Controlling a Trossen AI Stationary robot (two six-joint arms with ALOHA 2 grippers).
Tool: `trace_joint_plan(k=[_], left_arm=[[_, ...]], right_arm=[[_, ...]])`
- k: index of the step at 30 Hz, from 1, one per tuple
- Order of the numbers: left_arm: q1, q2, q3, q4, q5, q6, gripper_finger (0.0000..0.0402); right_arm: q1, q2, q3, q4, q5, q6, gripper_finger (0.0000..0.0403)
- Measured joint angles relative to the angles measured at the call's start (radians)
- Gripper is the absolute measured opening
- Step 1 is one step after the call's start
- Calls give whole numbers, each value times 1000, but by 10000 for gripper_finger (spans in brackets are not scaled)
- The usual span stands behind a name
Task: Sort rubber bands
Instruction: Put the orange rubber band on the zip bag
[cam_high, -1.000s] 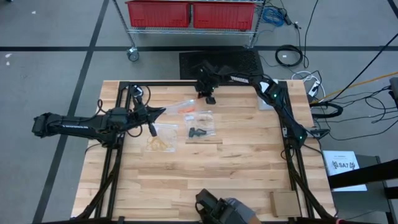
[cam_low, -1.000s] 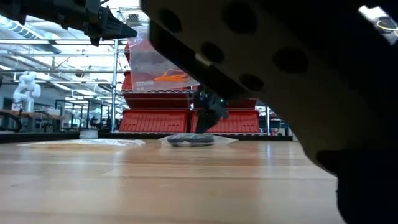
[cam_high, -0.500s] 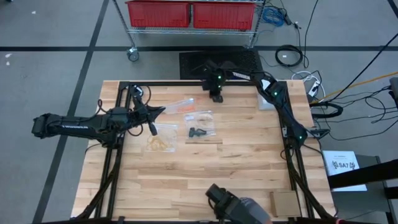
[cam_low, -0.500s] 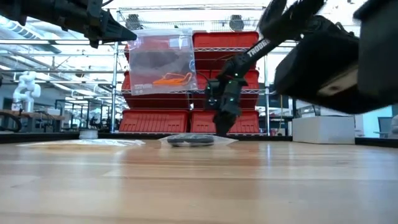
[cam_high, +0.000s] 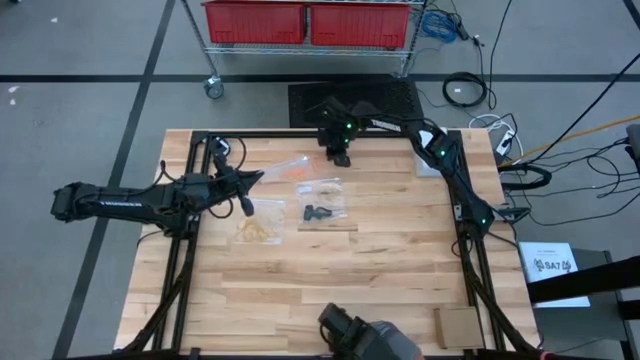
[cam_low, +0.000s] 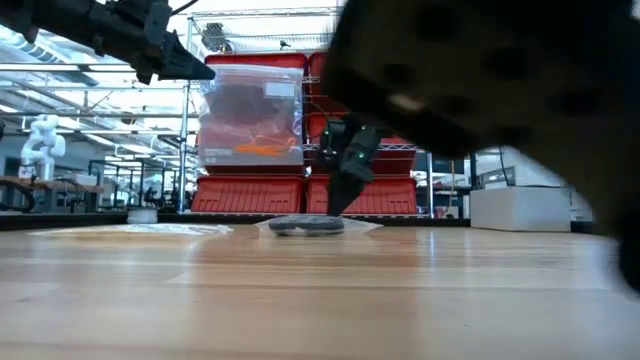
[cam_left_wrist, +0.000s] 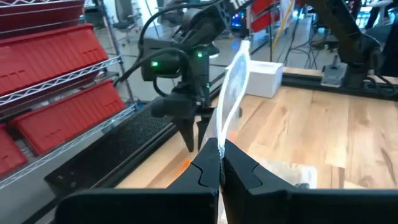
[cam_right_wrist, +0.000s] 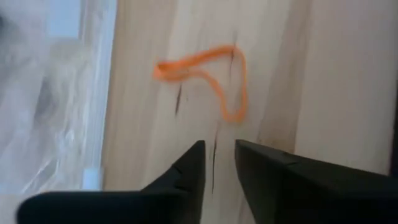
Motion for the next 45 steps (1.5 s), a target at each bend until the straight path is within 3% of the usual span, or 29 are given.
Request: trace_joint_plan(k=[5,10,13,18,33,41,45], left_arm=[[0,0,0,-1,-1,0,4],[2,0,0,-3,-1,1,4],[7,0,0,-3,-3,1,4],[13,0,0,-3,-2,1,4],[13,0,0,-54,1,-18,4],[13,0,0,-53,1,-19,4],[13,0,0,-50,1,-18,4]], right_arm=[[13,22,1,74,0,-22,129],[10,26,2,85,-3,-34,134],[11,26,2,81,0,-74,109],[13,26,2,92,-4,-92,12],[-21,24,3,-85,46,-105,1],[-71,16,5,-231,64,11,1],[-81,-7,-1,-298,90,105,21]])
